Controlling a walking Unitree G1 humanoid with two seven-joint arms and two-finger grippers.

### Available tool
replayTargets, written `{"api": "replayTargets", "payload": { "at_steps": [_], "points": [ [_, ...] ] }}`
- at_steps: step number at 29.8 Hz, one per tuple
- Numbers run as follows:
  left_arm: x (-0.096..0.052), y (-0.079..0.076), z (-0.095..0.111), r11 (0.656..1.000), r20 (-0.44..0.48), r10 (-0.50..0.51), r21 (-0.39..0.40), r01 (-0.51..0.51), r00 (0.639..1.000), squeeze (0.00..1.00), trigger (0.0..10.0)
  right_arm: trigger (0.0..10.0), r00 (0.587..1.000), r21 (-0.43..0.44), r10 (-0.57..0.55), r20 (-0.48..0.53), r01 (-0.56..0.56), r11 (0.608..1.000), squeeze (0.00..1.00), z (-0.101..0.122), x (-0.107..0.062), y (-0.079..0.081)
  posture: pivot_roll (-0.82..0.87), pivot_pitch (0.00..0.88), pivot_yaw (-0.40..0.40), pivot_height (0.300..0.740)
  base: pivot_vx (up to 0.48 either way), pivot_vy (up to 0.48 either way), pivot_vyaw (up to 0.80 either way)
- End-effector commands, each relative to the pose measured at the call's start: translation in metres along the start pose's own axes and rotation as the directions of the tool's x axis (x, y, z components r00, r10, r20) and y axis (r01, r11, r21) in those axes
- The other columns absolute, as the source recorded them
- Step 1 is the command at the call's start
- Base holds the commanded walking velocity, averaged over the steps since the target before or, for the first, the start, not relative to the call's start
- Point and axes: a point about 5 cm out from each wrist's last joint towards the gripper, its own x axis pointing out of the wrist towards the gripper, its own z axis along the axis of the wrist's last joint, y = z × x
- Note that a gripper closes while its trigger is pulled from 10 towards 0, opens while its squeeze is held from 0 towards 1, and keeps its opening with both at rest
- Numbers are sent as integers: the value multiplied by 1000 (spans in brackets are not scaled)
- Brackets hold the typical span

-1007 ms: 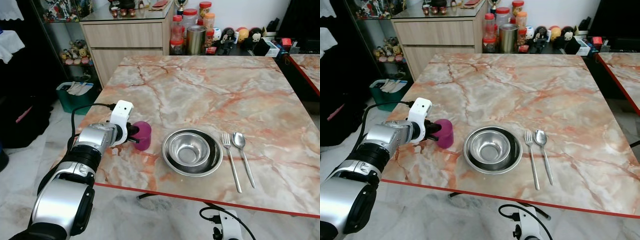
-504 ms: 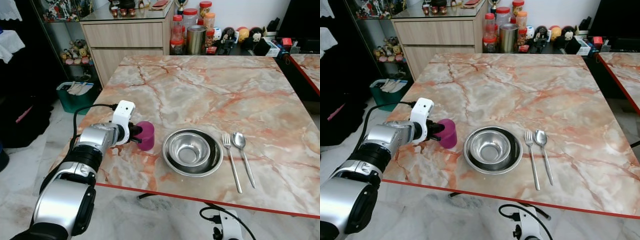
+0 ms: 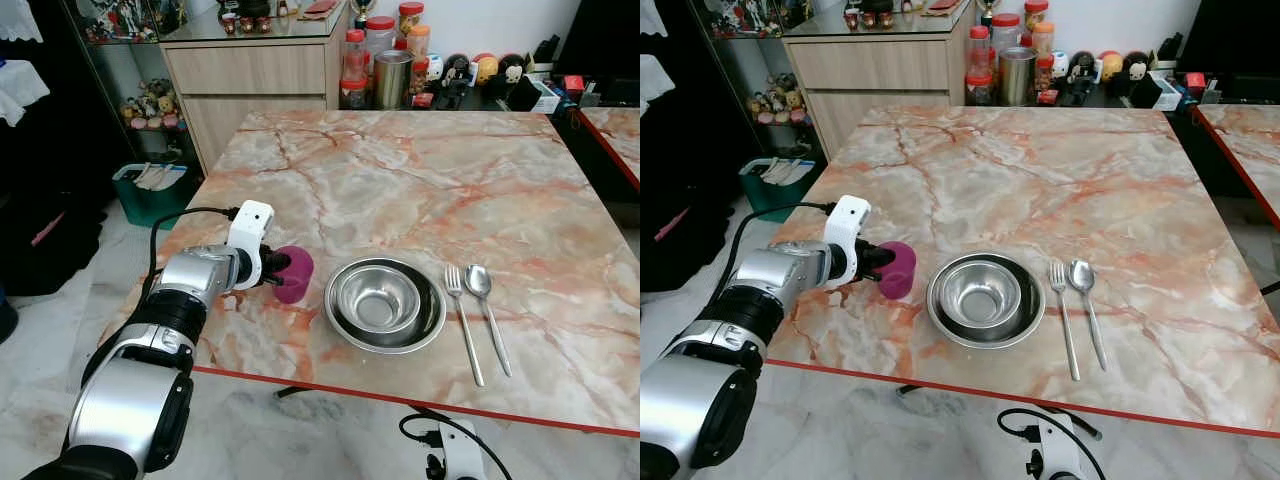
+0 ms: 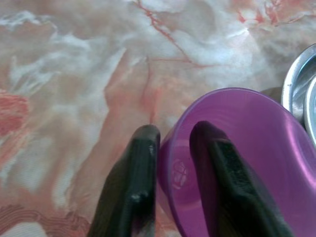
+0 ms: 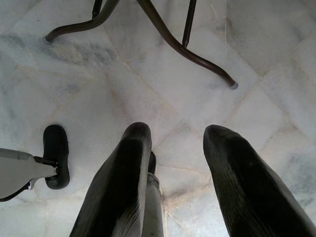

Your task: Setting the table

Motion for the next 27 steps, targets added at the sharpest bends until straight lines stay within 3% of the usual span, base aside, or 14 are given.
{"api": "replayTargets", "payload": {
  "at_steps": [1,25,26,27],
  "points": [
    [-2,-1,11,1000,20,-2,30,1,1000,753,10000,10000,1000,16,-3,4,3,1000,0,2,0,1,3,0,82,740,0,0,0],
    [-12,8,34,996,127,41,74,-51,991,784,10000,10000,1000,10,0,3,0,1000,0,3,1,1,14,0,75,740,0,0,0],
    [-13,9,35,995,130,46,77,-56,990,757,10000,10000,1000,10,1,2,-1,1000,0,3,1,1,15,0,74,740,0,0,0],
    [-17,12,40,995,151,50,80,-63,987,396,10000,10000,1000,9,2,2,-2,1000,0,3,1,1,15,0,74,740,0,0,0]
  ]
}}
